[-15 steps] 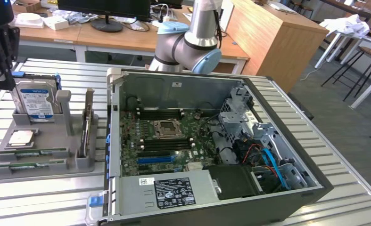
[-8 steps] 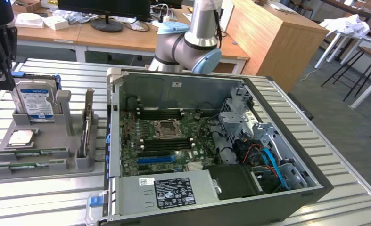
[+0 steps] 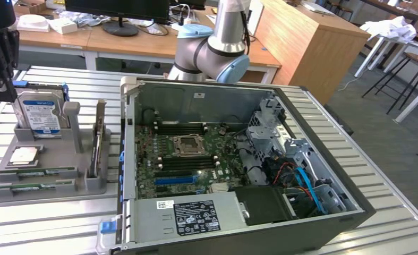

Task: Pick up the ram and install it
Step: 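Pick up the ram and move it above insertion slot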

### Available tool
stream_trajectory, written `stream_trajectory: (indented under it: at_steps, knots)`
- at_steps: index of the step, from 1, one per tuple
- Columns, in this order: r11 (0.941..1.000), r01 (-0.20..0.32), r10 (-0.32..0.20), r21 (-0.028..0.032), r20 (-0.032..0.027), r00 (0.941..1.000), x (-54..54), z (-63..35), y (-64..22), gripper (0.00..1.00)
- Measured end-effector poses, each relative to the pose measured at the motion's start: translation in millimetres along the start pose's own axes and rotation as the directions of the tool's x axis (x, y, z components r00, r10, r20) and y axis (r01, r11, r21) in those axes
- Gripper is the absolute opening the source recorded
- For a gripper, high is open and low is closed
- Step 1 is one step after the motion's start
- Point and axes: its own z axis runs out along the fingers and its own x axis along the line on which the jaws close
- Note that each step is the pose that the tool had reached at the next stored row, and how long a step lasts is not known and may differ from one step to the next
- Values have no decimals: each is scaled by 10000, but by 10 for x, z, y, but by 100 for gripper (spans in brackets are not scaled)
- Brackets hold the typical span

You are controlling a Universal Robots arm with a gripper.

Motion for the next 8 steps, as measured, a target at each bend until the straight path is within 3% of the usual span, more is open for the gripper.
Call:
stream_trajectory:
  at_steps: [8]
  knots:
    - [9996,269,-269,-7,-13,9996,0,0,0,10]
